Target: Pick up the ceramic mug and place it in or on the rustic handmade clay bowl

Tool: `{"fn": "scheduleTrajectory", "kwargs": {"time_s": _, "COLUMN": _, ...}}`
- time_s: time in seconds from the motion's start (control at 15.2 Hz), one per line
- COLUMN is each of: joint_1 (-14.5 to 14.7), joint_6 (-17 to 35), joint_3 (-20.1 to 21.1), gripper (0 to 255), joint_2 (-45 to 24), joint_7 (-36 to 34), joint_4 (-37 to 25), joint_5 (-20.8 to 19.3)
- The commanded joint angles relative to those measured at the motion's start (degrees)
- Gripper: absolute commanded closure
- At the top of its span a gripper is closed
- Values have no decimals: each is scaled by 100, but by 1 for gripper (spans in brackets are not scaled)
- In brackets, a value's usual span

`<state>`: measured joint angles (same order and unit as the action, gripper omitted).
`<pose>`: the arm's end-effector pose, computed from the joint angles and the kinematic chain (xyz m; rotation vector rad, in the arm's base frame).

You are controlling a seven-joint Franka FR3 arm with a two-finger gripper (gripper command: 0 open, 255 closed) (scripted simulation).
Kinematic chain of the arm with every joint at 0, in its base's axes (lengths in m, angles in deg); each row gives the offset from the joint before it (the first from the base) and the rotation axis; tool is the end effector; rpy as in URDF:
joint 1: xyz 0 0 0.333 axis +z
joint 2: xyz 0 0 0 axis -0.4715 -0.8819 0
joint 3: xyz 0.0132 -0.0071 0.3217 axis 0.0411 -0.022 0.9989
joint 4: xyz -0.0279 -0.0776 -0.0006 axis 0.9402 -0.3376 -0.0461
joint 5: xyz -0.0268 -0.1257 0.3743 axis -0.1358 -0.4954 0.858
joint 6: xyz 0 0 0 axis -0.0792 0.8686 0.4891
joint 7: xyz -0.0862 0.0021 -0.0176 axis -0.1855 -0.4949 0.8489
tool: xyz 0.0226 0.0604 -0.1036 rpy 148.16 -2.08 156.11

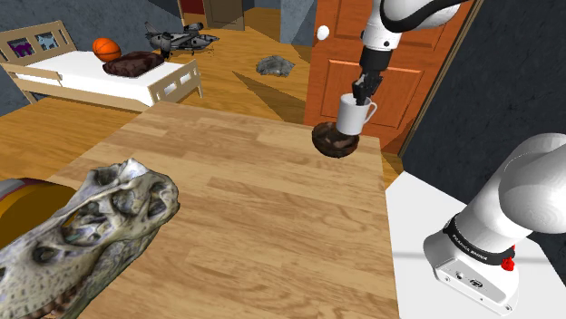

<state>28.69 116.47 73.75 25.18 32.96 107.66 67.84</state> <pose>0.4183 -0.0541 0.4429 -3.0716 0.0067 0.0466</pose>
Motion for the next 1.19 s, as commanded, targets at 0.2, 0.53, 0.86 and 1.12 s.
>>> {"fn": "scheduleTrajectory", "kwargs": {"time_s": 0.2, "joint_1": -1, "joint_6": 49, "joint_3": -2, "gripper": 255, "joint_2": 1, "joint_7": 3, "joint_4": 45, "joint_5": -1}}
{"fn": "scheduleTrajectory", "kwargs": {"time_s": 0.53, "joint_1": -1, "joint_6": 48, "joint_3": -2, "gripper": 0, "joint_2": 1, "joint_7": 3, "joint_4": 45, "joint_5": -1}}
{"fn": "scheduleTrajectory", "kwargs": {"time_s": 0.86, "joint_1": -9, "joint_6": -355, "joint_3": 1, "gripper": 0, "joint_2": 86, "joint_7": -6, "joint_4": -274, "joint_5": -13}}
{"fn": "scheduleTrajectory", "kwargs": {"time_s": 1.12, "joint_1": -13, "joint_6": -709, "joint_3": 2, "gripper": 0, "joint_2": 134, "joint_7": -11, "joint_4": -580, "joint_5": -21}}
